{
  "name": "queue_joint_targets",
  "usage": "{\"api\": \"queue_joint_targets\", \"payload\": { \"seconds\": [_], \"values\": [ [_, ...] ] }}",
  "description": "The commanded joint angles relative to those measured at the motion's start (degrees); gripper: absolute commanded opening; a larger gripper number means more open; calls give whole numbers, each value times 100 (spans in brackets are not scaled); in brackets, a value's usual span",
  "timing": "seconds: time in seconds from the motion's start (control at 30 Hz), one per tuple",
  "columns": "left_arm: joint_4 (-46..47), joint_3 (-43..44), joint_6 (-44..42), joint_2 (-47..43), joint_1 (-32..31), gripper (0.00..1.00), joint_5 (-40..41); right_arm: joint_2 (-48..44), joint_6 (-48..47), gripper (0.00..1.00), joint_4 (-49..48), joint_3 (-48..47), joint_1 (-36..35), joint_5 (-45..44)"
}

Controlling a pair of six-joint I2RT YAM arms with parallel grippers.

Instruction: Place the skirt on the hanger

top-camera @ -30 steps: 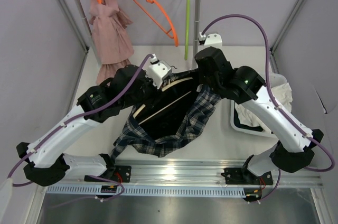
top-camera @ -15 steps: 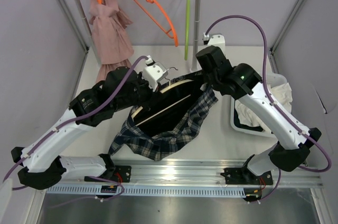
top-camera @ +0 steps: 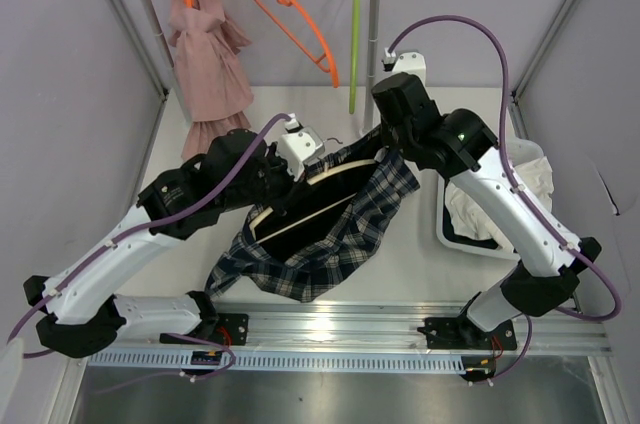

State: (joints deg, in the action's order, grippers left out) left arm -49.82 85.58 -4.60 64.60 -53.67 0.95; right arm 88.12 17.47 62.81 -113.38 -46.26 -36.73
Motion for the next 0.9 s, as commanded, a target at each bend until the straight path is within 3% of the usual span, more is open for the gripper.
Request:
{"api": "queue_joint_targets", "payload": {
  "seconds": [0.0, 0.23, 0.53, 0.87],
  "values": [
    [-19, 29, -129, -44, -56, 0, -122, 39, -77, 0, -102, -298, 65, -185],
    [157, 327, -32, -307, -47, 0, 528, 83, 28, 0, -102, 70, 64, -177],
    [368, 556, 38, -747, -47, 0, 678, 215, 54, 0, -348, 317, 144, 315],
    [61, 539, -23, -238, -47, 0, 538, 399, -112, 0, -261, -262, 161, 535]
  ]
}}
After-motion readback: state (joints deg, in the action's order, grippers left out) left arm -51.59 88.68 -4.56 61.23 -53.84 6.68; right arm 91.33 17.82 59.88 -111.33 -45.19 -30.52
